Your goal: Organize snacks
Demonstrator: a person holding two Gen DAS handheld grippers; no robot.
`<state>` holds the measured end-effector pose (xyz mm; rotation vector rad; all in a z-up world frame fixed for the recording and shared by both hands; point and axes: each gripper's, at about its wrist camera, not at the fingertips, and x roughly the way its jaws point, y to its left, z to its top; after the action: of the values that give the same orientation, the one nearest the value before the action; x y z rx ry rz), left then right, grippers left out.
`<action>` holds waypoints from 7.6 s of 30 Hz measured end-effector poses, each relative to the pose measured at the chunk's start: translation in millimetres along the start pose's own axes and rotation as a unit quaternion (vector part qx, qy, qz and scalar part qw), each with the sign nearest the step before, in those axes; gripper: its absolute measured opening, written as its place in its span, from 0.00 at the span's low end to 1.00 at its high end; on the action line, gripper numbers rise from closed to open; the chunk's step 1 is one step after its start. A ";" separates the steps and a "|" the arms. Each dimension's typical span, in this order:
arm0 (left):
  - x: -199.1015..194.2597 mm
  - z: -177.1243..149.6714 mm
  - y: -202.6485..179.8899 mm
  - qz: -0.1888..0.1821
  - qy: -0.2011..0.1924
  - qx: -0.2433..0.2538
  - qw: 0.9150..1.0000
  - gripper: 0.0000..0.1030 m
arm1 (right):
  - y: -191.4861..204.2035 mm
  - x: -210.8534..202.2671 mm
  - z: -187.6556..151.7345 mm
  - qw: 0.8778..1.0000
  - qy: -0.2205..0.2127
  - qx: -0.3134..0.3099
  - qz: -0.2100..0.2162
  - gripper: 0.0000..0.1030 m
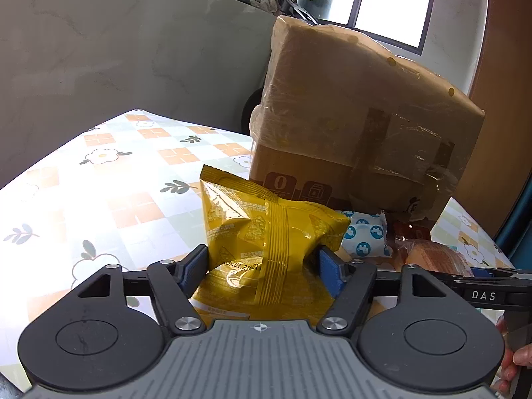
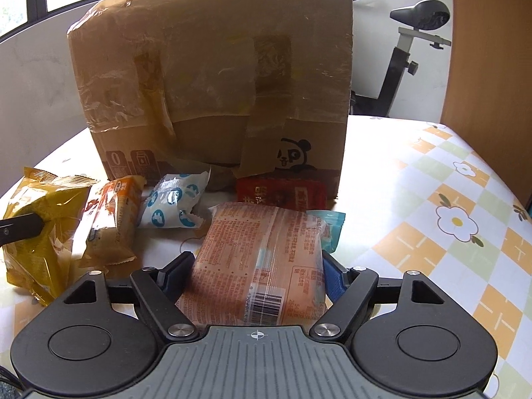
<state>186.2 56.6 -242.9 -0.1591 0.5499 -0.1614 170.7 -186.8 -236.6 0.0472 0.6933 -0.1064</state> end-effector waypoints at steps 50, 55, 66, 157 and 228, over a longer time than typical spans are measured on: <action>93.7 249.3 -113.4 -0.026 -0.041 0.142 0.989 0.65 | -23.5 -5.9 228.0 0.982 -0.166 -0.091 0.019 0.70; 106.2 238.4 -110.3 -0.009 -0.023 0.144 0.989 0.69 | -22.3 1.5 225.6 0.983 -0.157 -0.089 0.036 0.70; 86.4 246.0 -92.0 -0.032 -0.036 0.107 0.993 0.89 | -32.9 -9.6 215.2 0.986 -0.149 -0.055 0.051 0.78; 65.5 68.4 -41.4 -0.028 0.091 0.078 0.992 0.41 | -9.9 -7.8 -5.7 0.991 0.077 -0.014 0.112 0.61; -21.0 129.8 -46.2 -0.058 -0.052 0.076 0.994 0.41 | -12.9 -85.9 104.4 0.986 -0.125 -0.102 0.051 0.38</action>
<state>232.4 29.5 -114.2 -0.0515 0.4223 -0.3057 170.0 -200.8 -101.5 -0.1250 0.4464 0.0571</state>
